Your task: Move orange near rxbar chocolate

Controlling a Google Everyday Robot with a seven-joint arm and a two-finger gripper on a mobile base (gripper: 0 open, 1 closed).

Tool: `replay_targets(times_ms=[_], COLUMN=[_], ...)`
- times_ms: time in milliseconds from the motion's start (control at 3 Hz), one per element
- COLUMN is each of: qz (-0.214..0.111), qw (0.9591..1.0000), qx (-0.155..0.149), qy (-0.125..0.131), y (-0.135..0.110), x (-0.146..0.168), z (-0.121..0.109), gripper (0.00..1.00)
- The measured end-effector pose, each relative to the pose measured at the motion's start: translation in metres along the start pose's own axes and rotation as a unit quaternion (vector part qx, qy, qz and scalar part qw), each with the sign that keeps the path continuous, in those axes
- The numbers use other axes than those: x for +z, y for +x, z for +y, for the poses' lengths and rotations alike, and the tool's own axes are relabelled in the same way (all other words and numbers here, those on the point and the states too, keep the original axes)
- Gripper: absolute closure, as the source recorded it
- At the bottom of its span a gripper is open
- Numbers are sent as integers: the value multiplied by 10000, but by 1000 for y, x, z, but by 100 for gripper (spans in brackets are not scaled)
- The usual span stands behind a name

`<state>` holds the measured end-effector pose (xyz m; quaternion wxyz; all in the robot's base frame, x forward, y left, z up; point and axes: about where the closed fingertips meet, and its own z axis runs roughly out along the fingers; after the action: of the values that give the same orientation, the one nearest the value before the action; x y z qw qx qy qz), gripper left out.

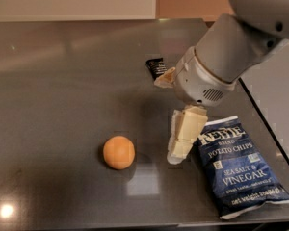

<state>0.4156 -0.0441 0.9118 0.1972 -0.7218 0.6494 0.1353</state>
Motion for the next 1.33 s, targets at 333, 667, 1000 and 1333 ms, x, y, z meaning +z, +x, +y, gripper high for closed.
replay_targets(times_ms=[333, 667, 1000, 1333], qz=[-111, -243, -393, -515], qw=[9993, 9978, 9960, 9942], qx=[-185, -309, -429, -551], qy=[-319, -538, -672, -761], y=[-14, -26, -39, -50], x=[40, 65, 75, 85], z=[6, 14, 22, 32], gripper=[0, 0, 0, 0])
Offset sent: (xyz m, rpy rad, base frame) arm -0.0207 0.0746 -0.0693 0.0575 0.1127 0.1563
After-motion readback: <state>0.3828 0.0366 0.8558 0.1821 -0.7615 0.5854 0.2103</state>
